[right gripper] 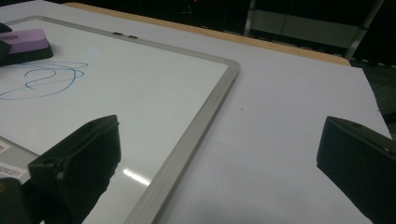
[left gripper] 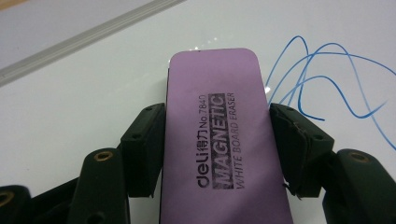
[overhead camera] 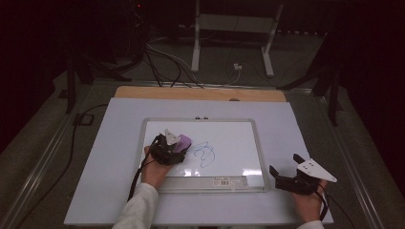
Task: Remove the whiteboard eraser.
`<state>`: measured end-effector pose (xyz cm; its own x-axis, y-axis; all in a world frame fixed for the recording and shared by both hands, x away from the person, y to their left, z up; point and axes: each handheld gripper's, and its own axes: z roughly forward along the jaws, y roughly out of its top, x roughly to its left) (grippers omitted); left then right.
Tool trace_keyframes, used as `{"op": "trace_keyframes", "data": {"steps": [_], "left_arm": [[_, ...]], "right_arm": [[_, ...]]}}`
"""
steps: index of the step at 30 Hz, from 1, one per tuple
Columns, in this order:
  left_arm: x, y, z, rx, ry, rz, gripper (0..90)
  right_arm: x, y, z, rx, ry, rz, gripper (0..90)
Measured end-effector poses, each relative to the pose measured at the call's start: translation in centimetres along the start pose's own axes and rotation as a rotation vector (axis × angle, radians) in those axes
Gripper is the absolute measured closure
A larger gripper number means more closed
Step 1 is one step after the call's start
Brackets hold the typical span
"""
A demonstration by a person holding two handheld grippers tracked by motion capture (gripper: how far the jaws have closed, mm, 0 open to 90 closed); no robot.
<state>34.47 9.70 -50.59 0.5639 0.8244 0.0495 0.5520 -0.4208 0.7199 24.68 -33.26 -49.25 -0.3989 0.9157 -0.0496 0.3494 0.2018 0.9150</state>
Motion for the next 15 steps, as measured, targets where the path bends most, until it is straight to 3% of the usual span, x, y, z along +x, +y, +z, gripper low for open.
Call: {"op": "trace_keyframes", "data": {"steps": [15], "left_arm": [[0.42,0.02,-0.05,0.014,-0.012,-0.018,41.5]], "right_arm": [[0.00,0.00,-0.03,-0.001,0.000,0.001,0.0]]}}
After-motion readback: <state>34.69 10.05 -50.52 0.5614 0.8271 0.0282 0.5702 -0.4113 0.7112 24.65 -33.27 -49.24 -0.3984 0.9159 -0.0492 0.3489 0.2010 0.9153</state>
